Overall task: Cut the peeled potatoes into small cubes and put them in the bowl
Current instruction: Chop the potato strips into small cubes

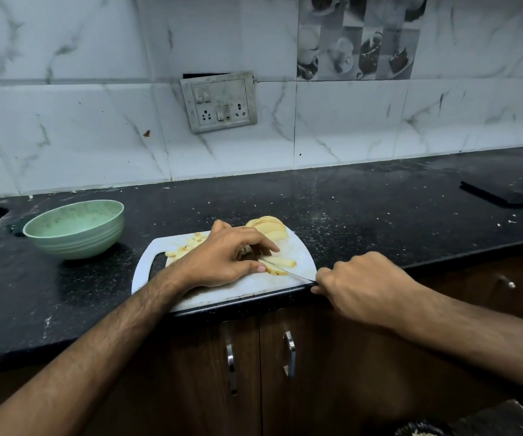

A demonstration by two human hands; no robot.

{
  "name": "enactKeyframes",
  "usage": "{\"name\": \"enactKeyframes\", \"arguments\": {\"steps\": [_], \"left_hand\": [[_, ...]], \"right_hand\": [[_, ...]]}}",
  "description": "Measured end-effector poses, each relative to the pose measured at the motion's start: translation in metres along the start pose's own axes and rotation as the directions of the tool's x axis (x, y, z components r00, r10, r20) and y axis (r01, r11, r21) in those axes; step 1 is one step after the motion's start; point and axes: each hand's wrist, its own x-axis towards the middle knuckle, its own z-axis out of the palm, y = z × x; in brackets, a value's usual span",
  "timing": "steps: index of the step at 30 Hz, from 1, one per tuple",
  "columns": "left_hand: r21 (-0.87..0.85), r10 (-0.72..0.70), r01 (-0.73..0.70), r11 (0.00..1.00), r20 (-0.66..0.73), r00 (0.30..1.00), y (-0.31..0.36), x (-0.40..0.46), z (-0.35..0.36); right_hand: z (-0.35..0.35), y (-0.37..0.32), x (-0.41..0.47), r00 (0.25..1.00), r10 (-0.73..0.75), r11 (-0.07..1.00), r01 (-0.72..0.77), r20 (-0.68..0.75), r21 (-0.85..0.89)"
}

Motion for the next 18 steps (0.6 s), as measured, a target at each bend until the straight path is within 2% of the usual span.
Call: {"name": "enactKeyframes", "arguments": {"steps": [3, 6, 8, 10, 13, 18], "left_hand": [[0.023, 0.005, -0.005, 1.0, -0.007, 1.0, 0.002, -0.002, 0.0], [0.086, 0.044, -0.039, 0.996, -0.054, 0.998, 0.005, -0.005, -0.001], [0.169, 0.079, -0.064, 0.984, -0.085, 0.993, 0.006, -0.007, -0.001], [0.236, 0.117, -0.093, 0.967, -0.091, 0.989, 0.006, -0.009, -0.001], [0.273, 0.154, -0.133, 0.953, -0.056, 0.987, 0.006, -0.012, 0.001], [0.285, 0.1, -0.082, 0.955, -0.048, 0.994, 0.003, -0.013, 0.001]], "right_hand": [[-0.003, 0.011, 0.001, 0.998, 0.049, 0.997, -0.051, 0.042, 0.061], [-0.006, 0.027, 0.007, 0.984, 0.096, 0.944, -0.138, 0.149, 0.3], [-0.005, 0.034, 0.011, 0.974, 0.096, 0.906, -0.171, 0.203, 0.388], [-0.005, 0.037, 0.014, 0.976, 0.096, 0.908, -0.166, 0.195, 0.384], [-0.01, 0.04, 0.018, 0.986, 0.117, 0.95, -0.146, 0.119, 0.277], [-0.023, 0.056, 0.012, 0.976, 0.128, 0.954, -0.169, 0.175, 0.247]]}}
